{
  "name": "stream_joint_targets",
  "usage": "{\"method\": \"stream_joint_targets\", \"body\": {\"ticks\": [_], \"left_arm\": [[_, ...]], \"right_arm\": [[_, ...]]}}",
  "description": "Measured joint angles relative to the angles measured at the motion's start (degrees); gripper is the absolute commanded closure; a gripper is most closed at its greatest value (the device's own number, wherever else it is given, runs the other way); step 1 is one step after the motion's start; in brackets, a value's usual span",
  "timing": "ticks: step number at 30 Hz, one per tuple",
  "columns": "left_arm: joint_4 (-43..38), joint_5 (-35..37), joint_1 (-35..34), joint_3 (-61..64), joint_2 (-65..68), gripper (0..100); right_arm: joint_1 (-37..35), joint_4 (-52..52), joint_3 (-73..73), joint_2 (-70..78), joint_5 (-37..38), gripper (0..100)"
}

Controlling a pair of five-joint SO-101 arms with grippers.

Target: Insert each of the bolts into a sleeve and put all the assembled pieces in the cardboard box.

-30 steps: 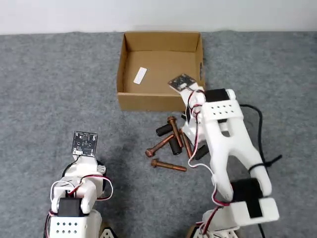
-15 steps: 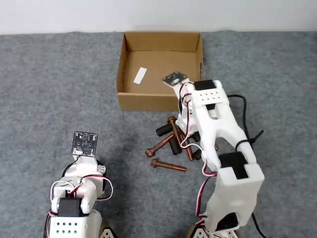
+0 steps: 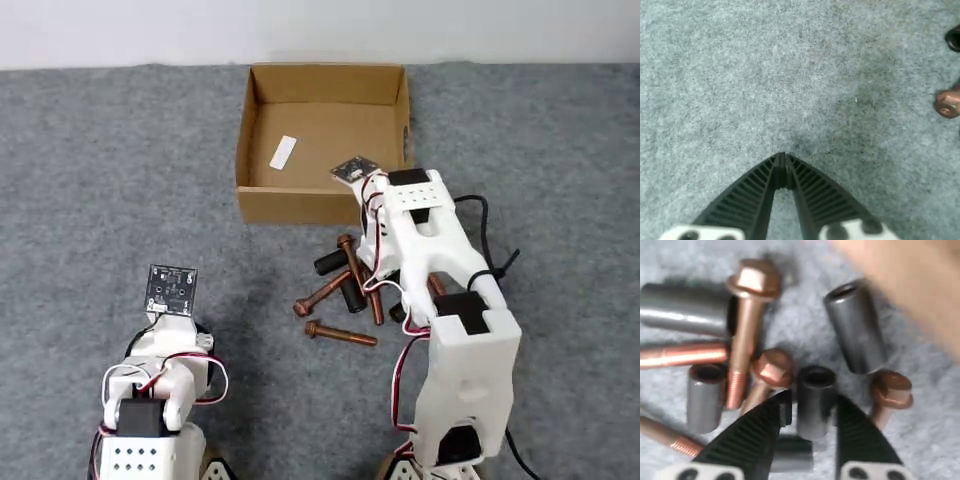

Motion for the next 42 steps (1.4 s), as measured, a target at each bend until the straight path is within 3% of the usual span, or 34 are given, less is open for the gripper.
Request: {"method": "stream_joint_targets", "body": {"ticks": [8, 20, 29, 37, 42], "left_arm": [[0.0, 0.0, 0.0, 0.0, 0.0, 99], [0.0, 0.0, 0.0, 0.0, 0.0, 99], [0.0, 0.0, 0.0, 0.0, 0.0, 99], [0.0, 0.0, 0.0, 0.0, 0.0, 99], [0.0, 0.18, 0.62, 0.0, 0.0, 99]], "right_arm": [[0.35, 2.55, -2.81, 0.09, 0.0, 98.9], [-0.18, 25.23, -15.56, -14.51, 0.0, 98.9], [-0.09, 25.49, -15.56, -32.0, -9.41, 98.9], [-0.09, 25.58, -12.13, -45.89, -10.37, 98.9], [4.04, 25.58, -3.08, -52.75, -10.73, 98.9]]}}
